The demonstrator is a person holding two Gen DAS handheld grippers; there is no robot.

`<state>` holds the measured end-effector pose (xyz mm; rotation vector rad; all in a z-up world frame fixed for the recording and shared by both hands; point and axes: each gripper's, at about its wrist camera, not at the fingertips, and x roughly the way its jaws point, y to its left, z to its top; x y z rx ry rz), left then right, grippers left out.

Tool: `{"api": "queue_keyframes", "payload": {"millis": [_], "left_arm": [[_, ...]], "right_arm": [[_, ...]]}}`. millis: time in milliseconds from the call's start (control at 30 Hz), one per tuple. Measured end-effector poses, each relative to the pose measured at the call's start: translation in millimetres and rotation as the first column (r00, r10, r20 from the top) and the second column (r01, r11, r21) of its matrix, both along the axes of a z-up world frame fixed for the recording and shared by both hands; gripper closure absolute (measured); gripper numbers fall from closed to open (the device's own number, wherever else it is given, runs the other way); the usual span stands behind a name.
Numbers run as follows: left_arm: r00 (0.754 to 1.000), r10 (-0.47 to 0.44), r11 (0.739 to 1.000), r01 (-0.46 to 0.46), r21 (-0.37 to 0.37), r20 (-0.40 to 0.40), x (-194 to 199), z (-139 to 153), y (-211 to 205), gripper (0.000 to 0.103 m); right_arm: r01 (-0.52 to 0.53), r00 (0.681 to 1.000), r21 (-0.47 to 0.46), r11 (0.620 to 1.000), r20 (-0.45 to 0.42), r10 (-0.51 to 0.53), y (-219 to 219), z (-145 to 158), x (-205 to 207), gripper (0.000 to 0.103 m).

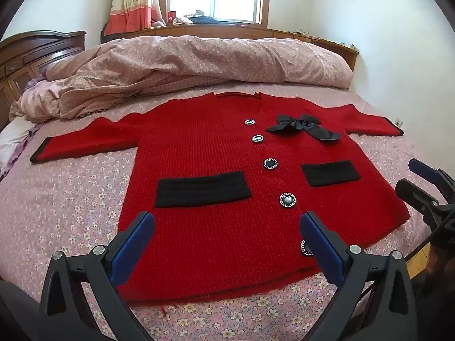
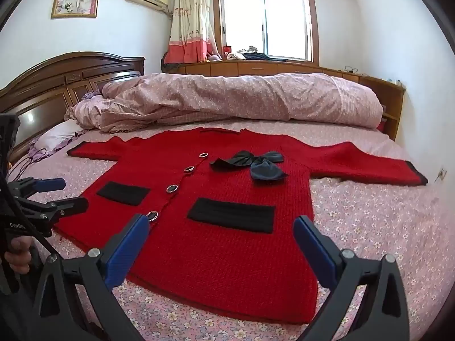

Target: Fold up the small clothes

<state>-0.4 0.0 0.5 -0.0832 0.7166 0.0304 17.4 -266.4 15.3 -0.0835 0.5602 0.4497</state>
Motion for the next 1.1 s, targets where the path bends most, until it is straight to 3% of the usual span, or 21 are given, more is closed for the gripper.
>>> {"api": "queue_keyframes", "payload": {"millis": [1100], "left_arm": [[1.0, 0.015, 1.0, -0.015, -0.002, -0.004, 0, -1, 0, 0.004]], "right_arm": [[-0.033, 0.999, -0.006, 0.999, -0.008, 0.033, 5, -3, -2, 0.0]]}}
